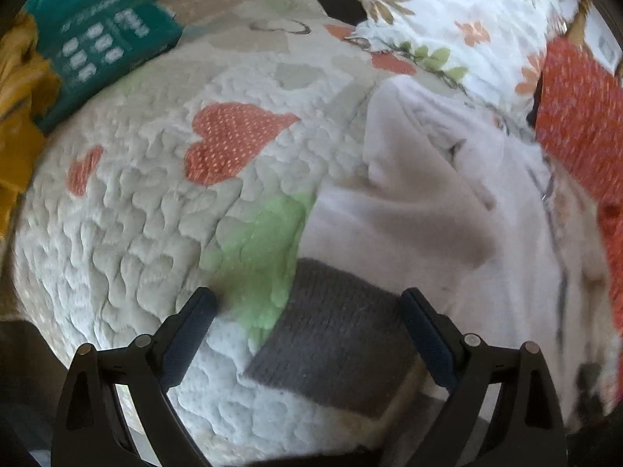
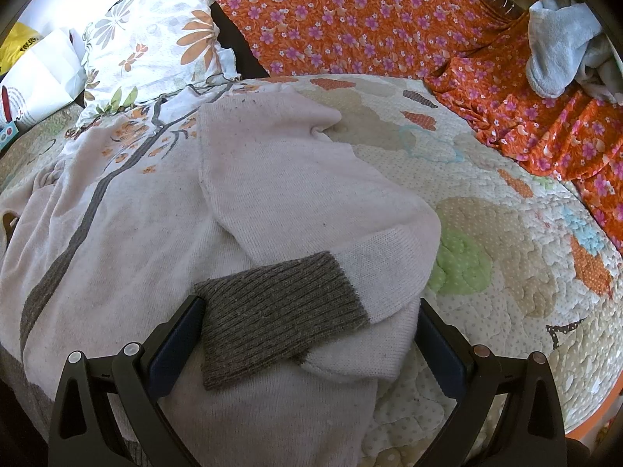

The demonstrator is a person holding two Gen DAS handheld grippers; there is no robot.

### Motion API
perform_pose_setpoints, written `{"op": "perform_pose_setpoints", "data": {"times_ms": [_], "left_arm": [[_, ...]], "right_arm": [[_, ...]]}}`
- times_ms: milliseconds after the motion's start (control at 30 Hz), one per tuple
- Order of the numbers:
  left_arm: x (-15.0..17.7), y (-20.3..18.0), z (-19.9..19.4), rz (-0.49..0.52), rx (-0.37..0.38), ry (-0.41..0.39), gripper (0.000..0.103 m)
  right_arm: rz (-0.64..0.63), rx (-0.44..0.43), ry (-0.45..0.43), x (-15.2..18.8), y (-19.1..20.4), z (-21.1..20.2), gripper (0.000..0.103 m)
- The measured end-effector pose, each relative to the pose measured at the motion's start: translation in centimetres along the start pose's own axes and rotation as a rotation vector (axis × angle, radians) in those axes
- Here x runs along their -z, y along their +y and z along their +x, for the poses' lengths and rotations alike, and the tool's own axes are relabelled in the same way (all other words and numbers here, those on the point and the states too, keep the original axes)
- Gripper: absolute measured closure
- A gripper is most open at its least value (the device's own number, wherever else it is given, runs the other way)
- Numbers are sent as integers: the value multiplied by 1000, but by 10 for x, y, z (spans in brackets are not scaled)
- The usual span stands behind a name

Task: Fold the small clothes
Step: 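Grasp a grey sleeve cuff with the left tool and pull the sleeve straight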

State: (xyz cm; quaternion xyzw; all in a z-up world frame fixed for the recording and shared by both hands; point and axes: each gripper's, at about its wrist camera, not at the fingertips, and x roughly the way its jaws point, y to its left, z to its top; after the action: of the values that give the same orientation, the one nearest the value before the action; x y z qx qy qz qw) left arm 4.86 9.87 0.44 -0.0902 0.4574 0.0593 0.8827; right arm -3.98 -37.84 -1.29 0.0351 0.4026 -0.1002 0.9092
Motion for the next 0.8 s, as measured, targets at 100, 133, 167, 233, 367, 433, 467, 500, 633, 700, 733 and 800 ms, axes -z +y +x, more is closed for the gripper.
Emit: {"op": "perform_pose_setpoints", "data": {"times_ms": [100, 133, 167, 233, 367, 433, 467, 500, 633, 700, 733, 800], "left_arm": [[1, -6, -9, 36, -29, -22, 77], [-1, -5, -10, 28, -19, -11, 99], [-3, -1, -12, 15, -13, 6, 97], [-8, 14, -22, -40, -38, -10, 97], [-14, 63, -47, -163, -138, -55, 97], [-15, 87, -56, -208, -195, -65, 96], [-13, 100, -63, -228, -231, -69, 96], [-11, 108, -66, -244, -261, -72, 95], [4, 136, -82, -317, -349, -78, 95], [12, 138, -93, -342, -290, -77, 90], [13, 135, -96, -346, -264, -81, 85], [17, 121, -110, -334, -211, -109, 62]], "right_arm": [[-3, 4, -4, 0, 1, 0, 0], [-4, 5, -5, 0, 1, 0, 0], [-4, 5, -6, 0, 1, 1, 0], [-4, 5, -6, 0, 1, 1, 0], [-3, 6, -6, 0, 2, 1, 0], [-4, 7, -6, 0, 2, 0, 0], [-4, 7, -6, 0, 2, 0, 0], [-3, 7, -6, 0, 2, 0, 0], [-4, 8, -6, 0, 2, 0, 0], [0, 1, 9, -2, 1, 1, 0], [6, -11, 37, -4, 0, 1, 0], [29, -66, 112, -15, -7, 0, 1]]}}
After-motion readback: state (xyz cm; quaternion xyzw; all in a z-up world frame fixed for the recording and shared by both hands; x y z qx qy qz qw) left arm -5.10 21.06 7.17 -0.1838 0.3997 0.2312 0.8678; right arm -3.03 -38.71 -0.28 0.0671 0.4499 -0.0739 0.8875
